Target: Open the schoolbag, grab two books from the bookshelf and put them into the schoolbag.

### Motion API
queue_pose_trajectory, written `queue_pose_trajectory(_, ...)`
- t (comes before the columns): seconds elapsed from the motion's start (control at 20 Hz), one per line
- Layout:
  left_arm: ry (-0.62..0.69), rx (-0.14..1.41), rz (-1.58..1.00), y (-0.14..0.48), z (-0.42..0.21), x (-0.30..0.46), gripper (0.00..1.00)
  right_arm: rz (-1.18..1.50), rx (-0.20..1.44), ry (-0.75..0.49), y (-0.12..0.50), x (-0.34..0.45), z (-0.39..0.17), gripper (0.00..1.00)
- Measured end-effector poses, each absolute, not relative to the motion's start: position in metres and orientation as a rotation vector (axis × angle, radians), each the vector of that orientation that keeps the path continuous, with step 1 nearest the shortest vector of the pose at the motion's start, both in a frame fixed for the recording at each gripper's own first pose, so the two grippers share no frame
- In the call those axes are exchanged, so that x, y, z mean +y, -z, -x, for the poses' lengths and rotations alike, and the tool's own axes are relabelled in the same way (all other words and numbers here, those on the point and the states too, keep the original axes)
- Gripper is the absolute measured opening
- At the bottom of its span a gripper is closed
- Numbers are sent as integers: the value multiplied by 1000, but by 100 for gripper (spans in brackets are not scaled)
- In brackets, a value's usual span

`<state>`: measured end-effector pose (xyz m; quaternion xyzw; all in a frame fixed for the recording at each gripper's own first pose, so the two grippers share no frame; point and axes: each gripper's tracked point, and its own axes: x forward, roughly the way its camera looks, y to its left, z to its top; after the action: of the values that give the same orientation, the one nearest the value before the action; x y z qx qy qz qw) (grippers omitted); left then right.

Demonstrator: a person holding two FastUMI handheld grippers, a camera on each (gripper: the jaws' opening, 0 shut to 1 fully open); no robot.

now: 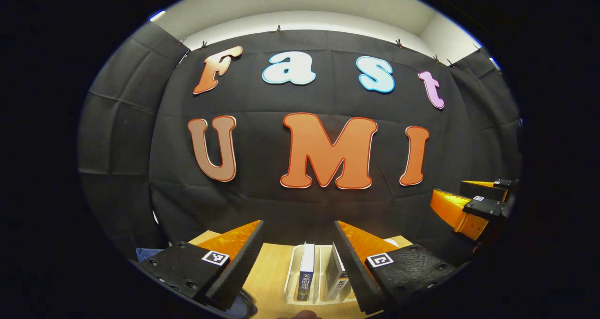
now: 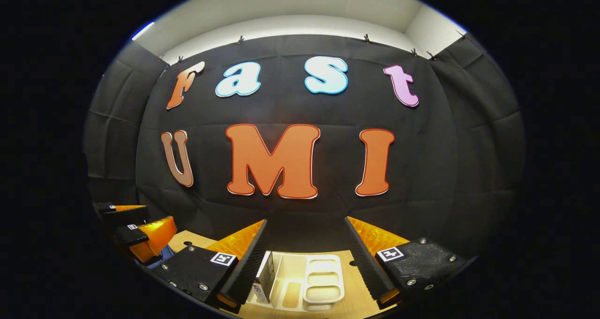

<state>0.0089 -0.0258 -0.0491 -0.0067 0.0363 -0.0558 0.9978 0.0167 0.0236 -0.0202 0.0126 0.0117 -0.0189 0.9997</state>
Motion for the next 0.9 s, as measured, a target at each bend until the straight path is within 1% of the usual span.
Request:
queue_pose_trajectory(0.05,117,72,11,49,-8,-29,87,-25,25,36,20,25,-17,93)
queue_pose_trajectory(0.1,123,71,9,50,-7,-30,87,-24,25,36,20,25,-16,93)
queue_pose_trajectory(0.15,127,69,5,50,-7,-31,91,-22,26,36,21,26,-16,93)
queue_pose_trajectory(0.2,129,67,4,50,-7,-31,87,-21,26,35,21,28,-16,93)
queue_pose_trajectory(0.25,128,64,4,49,-7,-30,91,-19,27,35,21,28,-14,93)
queue_pose_trajectory(0.3,124,62,5,48,-7,-28,87,-16,27,34,22,28,-14,93)
queue_pose_trajectory(0.35,119,62,2,50,-8,-26,87,-15,26,34,22,29,-13,93)
queue_pose_trajectory(0.4,113,62,-1,49,-7,-24,91,-14,27,33,22,29,-14,93)
queue_pose_trajectory(0.45,109,62,-3,50,-7,-22,87,-15,29,29,23,30,-14,93)
queue_pose_trajectory(0.5,102,59,-4,50,-6,-19,91,-16,32,27,23,29,-13,93)
queue_pose_trajectory(0.65,72,41,-3,46,-7,-13,91,-17,39,26,24,29,-13,93)
queue_pose_trajectory(0.7,65,36,-2,44,-8,-10,87,-18,37,27,24,29,-13,93)
queue_pose_trajectory(0.85,66,25,14,42,-6,0,87,-15,40,31,27,27,-13,93)
queue_pose_trajectory(0.9,58,28,15,43,-6,5,90,-12,42,31,28,26,-13,93)
